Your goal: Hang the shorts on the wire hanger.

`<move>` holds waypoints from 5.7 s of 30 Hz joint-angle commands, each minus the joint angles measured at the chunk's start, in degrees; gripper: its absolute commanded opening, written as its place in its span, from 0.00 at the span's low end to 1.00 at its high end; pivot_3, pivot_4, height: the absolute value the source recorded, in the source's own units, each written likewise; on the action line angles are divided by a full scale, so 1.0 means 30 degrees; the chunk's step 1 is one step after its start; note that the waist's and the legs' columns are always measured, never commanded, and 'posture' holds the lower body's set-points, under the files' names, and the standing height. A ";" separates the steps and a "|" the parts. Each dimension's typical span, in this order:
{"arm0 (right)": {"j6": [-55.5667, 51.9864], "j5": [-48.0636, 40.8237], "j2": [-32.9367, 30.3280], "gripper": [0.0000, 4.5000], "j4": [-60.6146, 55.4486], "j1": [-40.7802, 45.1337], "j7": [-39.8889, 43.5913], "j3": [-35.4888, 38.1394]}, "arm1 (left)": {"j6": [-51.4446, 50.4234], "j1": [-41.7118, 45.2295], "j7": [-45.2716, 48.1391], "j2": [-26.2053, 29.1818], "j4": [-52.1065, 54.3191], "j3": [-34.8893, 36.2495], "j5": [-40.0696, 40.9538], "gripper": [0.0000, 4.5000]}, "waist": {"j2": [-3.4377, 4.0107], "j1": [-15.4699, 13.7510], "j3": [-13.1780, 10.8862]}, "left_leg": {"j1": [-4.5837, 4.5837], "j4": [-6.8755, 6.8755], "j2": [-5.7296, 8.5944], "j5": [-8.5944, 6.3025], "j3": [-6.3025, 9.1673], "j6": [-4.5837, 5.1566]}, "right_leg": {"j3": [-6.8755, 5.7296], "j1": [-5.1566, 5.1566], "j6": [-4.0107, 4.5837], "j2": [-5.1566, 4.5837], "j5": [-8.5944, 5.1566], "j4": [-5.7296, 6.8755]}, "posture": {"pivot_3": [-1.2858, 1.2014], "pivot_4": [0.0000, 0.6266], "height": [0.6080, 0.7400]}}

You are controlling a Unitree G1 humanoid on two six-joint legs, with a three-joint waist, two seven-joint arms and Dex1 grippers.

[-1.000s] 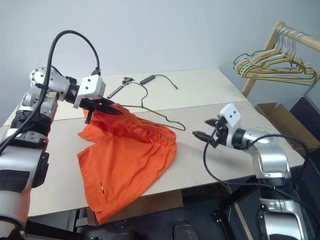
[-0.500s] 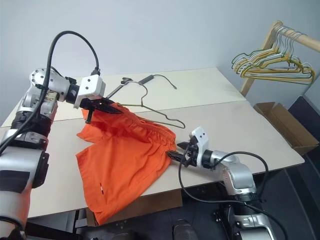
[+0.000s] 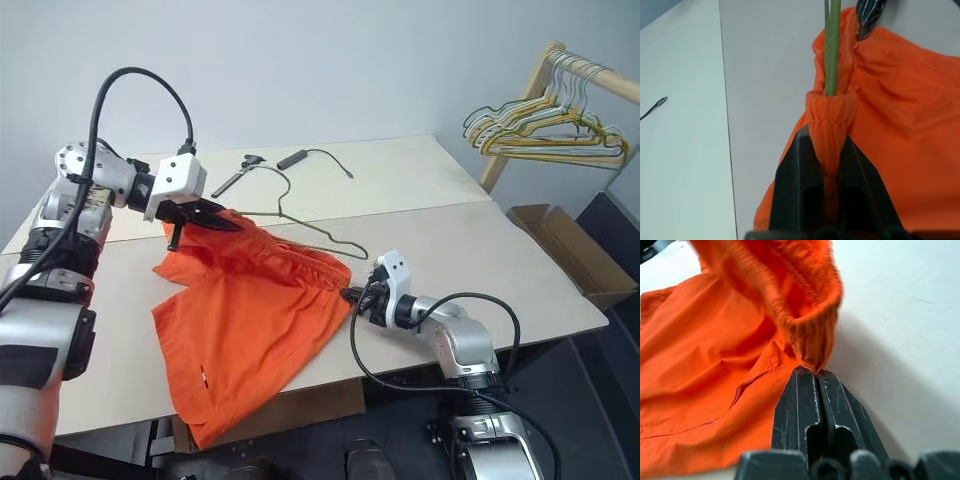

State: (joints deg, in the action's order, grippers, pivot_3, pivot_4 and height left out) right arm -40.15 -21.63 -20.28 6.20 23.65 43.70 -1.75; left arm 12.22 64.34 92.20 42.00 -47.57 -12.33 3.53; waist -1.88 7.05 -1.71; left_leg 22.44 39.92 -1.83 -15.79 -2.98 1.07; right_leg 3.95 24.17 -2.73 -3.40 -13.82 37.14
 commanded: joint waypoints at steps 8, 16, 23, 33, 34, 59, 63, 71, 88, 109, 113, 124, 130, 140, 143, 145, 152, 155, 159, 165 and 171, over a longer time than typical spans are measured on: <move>0.1698 0.0288 -0.2967 0.01 0.1309 0.1441 0.2853 0.0267 | 0.0793 0.1097 0.0099 0.1610 -0.0117 -0.1453 0.0882 0.00 | -0.0001 -0.0097 0.0000 | 0.0000 0.0011 0.0002 -0.0004 0.0005 0.0007 | -0.0005 -0.0011 -0.0003 -0.0002 -0.0001 -0.0005 | 0.49 0.00 1.00; 0.3858 0.1326 -0.4541 0.01 0.0858 0.1232 0.3871 -0.0373 | 0.1244 0.0872 -0.0841 0.1283 -0.0570 -0.1159 -0.0909 0.00 | -0.0001 -0.0057 0.0000 | -0.0001 0.0010 -0.0001 -0.0007 -0.0003 0.0012 | 0.0000 -0.0007 -0.0004 0.0001 -0.0002 -0.0005 | 0.49 0.00 1.00; 0.6284 0.2988 -0.6803 0.01 -0.2129 0.2499 0.4890 -0.1199 | 0.1388 0.0847 -0.1026 0.1028 0.0032 -0.0896 -0.1269 0.00 | -0.0001 -0.0084 0.0000 | 0.0010 0.0019 0.0001 -0.0008 -0.0006 0.0013 | 0.0000 0.0003 -0.0006 -0.0003 -0.0003 -0.0005 | 0.49 0.00 1.00; 0.7989 0.6030 -0.7400 0.01 -0.3306 0.6194 0.4735 -0.3186 | 0.1354 0.1002 -0.2618 0.0160 0.0205 -0.0367 -0.1488 0.00 | 0.0000 -0.0076 0.0000 | 0.0005 0.0022 -0.0006 -0.0012 -0.0020 0.0019 | 0.0001 0.0005 -0.0008 0.0000 -0.0004 -0.0005 | 0.49 0.00 1.00; 0.8367 0.6305 -0.7442 0.01 -0.3355 0.6225 0.4842 -0.3372 | 0.1361 0.0955 -0.2659 0.0115 0.0244 -0.0297 -0.1467 0.00 | 0.0000 -0.0093 0.0000 | 0.0013 0.0023 -0.0004 -0.0012 -0.0027 0.0020 | 0.0001 0.0007 -0.0007 -0.0003 -0.0004 -0.0007 | 0.49 0.00 1.00; 0.8603 0.7266 -0.4742 0.51 -0.1937 0.6123 0.4310 -0.4262 | 0.0431 -0.0808 -0.2316 -0.0381 0.2237 0.0604 -0.0681 0.00 | 0.0000 -0.0028 0.0000 | 0.0010 0.0039 -0.0003 -0.0012 -0.0017 0.0020 | -0.0002 0.0001 -0.0007 -0.0007 -0.0003 0.0006 | 0.49 0.00 1.00; 0.7900 0.6610 -0.3957 0.51 -0.1640 0.6067 0.3929 -0.3696 | 0.0246 -0.1018 -0.2110 -0.0387 0.2538 0.0635 -0.0586 0.00 | 0.0001 0.0017 0.0000 | 0.0009 0.0036 -0.0008 -0.0012 -0.0012 0.0020 | -0.0002 0.0006 -0.0006 -0.0002 -0.0003 0.0014 | 0.49 0.00 1.00; 0.5706 0.4959 -0.3306 0.51 -0.1576 0.6488 0.4062 -0.2660 | 0.0111 -0.0985 -0.2238 -0.0573 0.2570 0.0687 -0.0548 0.00 | 0.0001 -0.0006 0.0000 | 0.0008 0.0036 -0.0004 -0.0012 -0.0007 0.0020 | -0.0003 0.0003 -0.0006 -0.0008 -0.0002 0.0014 | 0.49 0.00 1.00; 0.4595 0.4349 -0.3916 0.00 -0.2568 0.6118 0.4753 -0.2865 | 0.1740 -0.0827 -0.1725 -0.1220 0.1216 0.1655 0.0443 0.20 | 0.0001 0.0029 0.0001 | 0.0009 0.0045 -0.0004 -0.0012 -0.0006 0.0020 | -0.0004 0.0002 -0.0010 -0.0008 0.0000 0.0014 | 0.48 0.00 1.00; -0.5619 0.3293 -0.5919 0.00 -0.5439 0.4462 -0.0714 0.1745 | -0.3355 -0.4862 -0.5591 -0.0315 0.7310 0.6617 0.5187 0.99 | 0.0051 0.0027 0.0032 | -0.0009 0.0040 -0.0011 -0.0012 -0.0002 0.0019 | 0.0007 -0.0007 -0.0013 -0.0034 0.0002 0.0033 | 0.47 0.00 1.00; -0.9865 0.4215 -0.4620 0.00 -0.7296 0.4466 -0.4716 0.3983 | -0.6349 -0.7595 -0.6286 -0.1048 1.1893 0.7632 0.8347 0.99 | 0.0056 0.0032 0.0041 | 0.0004 0.0047 -0.0032 -0.0012 0.0007 0.0018 | 0.0005 0.0015 -0.0011 -0.0026 0.0003 0.0169 | 0.47 0.00 1.00; -1.6498 0.9829 -0.1032 0.00 -0.6484 0.6915 -1.4630 0.6735 | -0.8868 -0.8553 -0.8987 -0.2553 1.4928 0.8093 1.0516 0.99 | 0.0106 0.0141 0.0078 | -0.0025 0.0044 0.0012 -0.0012 -0.0001 0.0017 | 0.0030 0.0004 -0.0011 -0.0038 0.0002 0.0128 | 0.46 0.00 1.00; -1.4876 1.2560 0.1180 0.00 -0.5452 0.8640 -1.9467 0.8879 | -0.9128 -0.8667 -0.9333 -0.3011 1.5228 0.8194 1.1157 0.99 | 0.0156 0.0652 0.0109 | -0.0022 0.0033 0.0021 -0.0010 0.0001 0.0012 | 0.0044 0.0006 -0.0012 -0.0041 0.0003 0.0136 | 0.46 0.00 1.00; -0.9593 1.2798 0.0830 0.00 -0.1393 1.0284 -2.3477 1.1465 | -0.9554 -0.9172 -1.0825 -0.3941 1.6328 0.8359 1.2102 0.99 | 0.0236 0.1174 0.0158 | -0.0059 -0.0010 0.0029 -0.0009 0.0007 0.0013 | 0.0058 -0.0038 -0.0014 -0.0043 0.0004 0.0032 | 0.47 0.00 1.00; -0.8164 1.2538 0.0240 0.00 0.0270 1.0972 -2.4182 1.1932 | -1.0312 -0.9203 -1.1221 -0.4275 1.6813 0.8674 1.3165 0.99 | 0.0293 0.1216 0.0180 | -0.0068 -0.0027 0.0034 -0.0010 0.0004 0.0014 | 0.0075 -0.0039 -0.0014 -0.0043 0.0005 0.0022 | 0.47 0.00 1.00; -0.7035 1.2377 -0.0300 0.00 0.1617 1.1447 -2.4488 1.1973 | -1.0621 -0.9453 -1.1001 -0.4265 1.7192 0.8678 1.3610 0.99 | 0.0300 0.1230 0.0183 | -0.0067 -0.0033 0.0031 -0.0009 0.0008 0.0014 | 0.0073 -0.0038 -0.0014 -0.0037 0.0004 0.0022 | 0.47 0.00 1.00; -0.2785 1.1323 -0.2158 0.00 0.6640 1.3260 -2.6138 1.2291 | -1.0855 -0.9910 -1.0890 -0.4589 1.7581 0.8587 1.4132 0.99 | 0.0326 0.1395 0.0196 | -0.0103 -0.0037 0.0040 -0.0010 0.0006 0.0016 | 0.0075 -0.0102 -0.0015 -0.0040 0.0004 -0.0020 | 0.47 0.00 1.00; -0.1487 1.0208 -0.3053 0.00 0.9150 1.4466 -2.6584 1.2879 | -1.0800 -0.9939 -1.0876 -0.4577 1.7649 0.8427 1.4088 0.99 | 0.0328 0.1525 0.0195 | -0.0116 -0.0050 0.0040 -0.0011 0.0001 0.0017 | 0.0080 -0.0118 -0.0016 -0.0039 0.0004 -0.0036 | 0.47 0.00 1.00; 0.0053 0.8862 -0.4534 0.00 1.2217 1.5560 -2.6826 1.3375 | -1.0939 -0.9982 -1.0801 -0.4513 1.7892 0.8527 1.4374 0.99 | 0.0329 0.1570 0.0193 | -0.0140 -0.0072 0.0036 -0.0011 0.0003 0.0019 | 0.0075 -0.0154 -0.0015 -0.0033 0.0003 -0.0067 | 0.48 0.00 1.00; 0.0554 0.7101 -0.6396 0.00 1.5567 1.6603 -2.7140 1.3744 | -1.0982 -1.0240 -1.0864 -0.4385 1.8116 0.8626 1.4412 0.99 | 0.0355 0.1554 0.0173 | -0.0293 -0.0094 0.0036 -0.0025 0.0006 0.0041 | 0.0065 -0.0350 -0.0022 -0.0031 0.0000 -0.0168 | 0.48 0.00 1.00; 0.0514 0.5483 -0.7339 0.00 1.8121 1.6929 -2.7422 1.4008 | -1.1103 -1.0408 -1.0801 -0.4263 1.8313 0.8608 1.4421 0.99 | 0.0359 0.1564 0.0170 | -0.0350 -0.0137 0.0038 -0.0025 -0.0012 0.0042 | 0.0094 -0.0381 -0.0022 -0.0024 -0.0001 -0.0186 | 0.48 0.00 1.00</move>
State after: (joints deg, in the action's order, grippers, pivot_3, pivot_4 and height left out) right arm -39.87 -3.54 -41.07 60.51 71.66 -38.32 39.99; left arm -20.78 33.00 59.66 28.31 5.79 12.53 45.51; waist -0.80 11.74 -1.20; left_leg 21.38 39.47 -1.71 -15.86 -3.03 1.20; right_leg 4.27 23.03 -2.80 -3.47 -13.82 36.56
